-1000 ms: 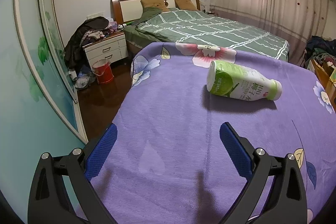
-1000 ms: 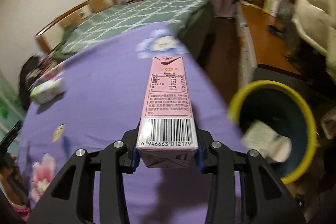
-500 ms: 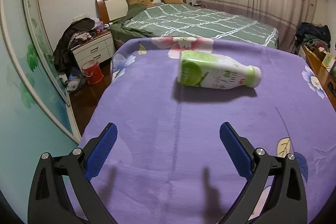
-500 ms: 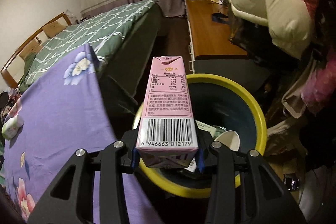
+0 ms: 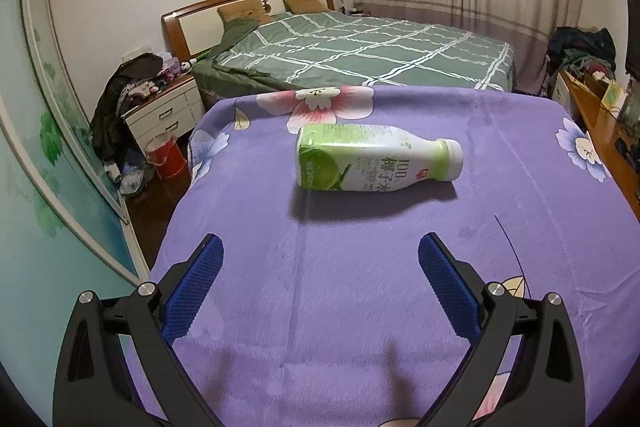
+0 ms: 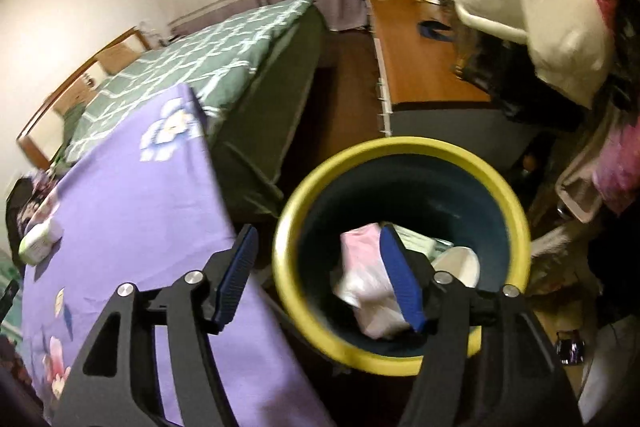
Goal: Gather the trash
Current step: 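Carry the pink carton over the bin and open the right gripper, then reach the left gripper to the green-label bottle and grasp it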
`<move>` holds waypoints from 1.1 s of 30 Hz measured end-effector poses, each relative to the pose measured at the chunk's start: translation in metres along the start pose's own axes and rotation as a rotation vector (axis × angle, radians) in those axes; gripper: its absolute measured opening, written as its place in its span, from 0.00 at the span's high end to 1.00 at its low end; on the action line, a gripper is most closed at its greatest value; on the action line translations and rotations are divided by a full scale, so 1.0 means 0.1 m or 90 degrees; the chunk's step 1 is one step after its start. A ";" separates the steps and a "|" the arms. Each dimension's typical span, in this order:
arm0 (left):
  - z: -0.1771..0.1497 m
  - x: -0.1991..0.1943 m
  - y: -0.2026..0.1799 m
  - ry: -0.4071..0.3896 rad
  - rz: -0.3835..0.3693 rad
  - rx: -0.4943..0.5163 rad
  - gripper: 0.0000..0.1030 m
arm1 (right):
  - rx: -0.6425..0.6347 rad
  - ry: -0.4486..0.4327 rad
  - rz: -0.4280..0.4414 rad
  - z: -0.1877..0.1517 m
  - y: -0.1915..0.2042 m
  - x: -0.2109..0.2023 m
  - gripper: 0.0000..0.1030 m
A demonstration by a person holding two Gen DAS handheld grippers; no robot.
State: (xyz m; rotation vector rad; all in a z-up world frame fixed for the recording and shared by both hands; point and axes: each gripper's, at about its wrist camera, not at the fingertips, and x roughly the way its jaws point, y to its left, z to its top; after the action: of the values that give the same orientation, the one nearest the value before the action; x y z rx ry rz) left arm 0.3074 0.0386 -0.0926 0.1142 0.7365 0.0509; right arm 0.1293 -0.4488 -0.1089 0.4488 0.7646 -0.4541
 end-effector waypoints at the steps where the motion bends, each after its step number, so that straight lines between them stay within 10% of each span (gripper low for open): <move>1: 0.01 0.01 0.00 0.000 0.000 0.004 0.06 | -0.009 0.003 0.010 0.01 0.07 0.01 0.40; 23: 0.49 1.08 0.19 0.087 -0.091 0.032 0.06 | -0.199 0.036 0.166 -0.09 1.74 0.15 0.36; 33: 0.44 1.09 -0.19 0.094 -0.189 0.106 0.06 | -0.197 0.059 0.169 -0.13 1.81 0.28 0.36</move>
State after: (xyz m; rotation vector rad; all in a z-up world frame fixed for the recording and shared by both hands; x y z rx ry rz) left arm 0.4176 0.0255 -0.1353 0.1604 0.8987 -0.2884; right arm 0.2380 -0.3006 -0.0984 0.2774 0.8353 -0.0645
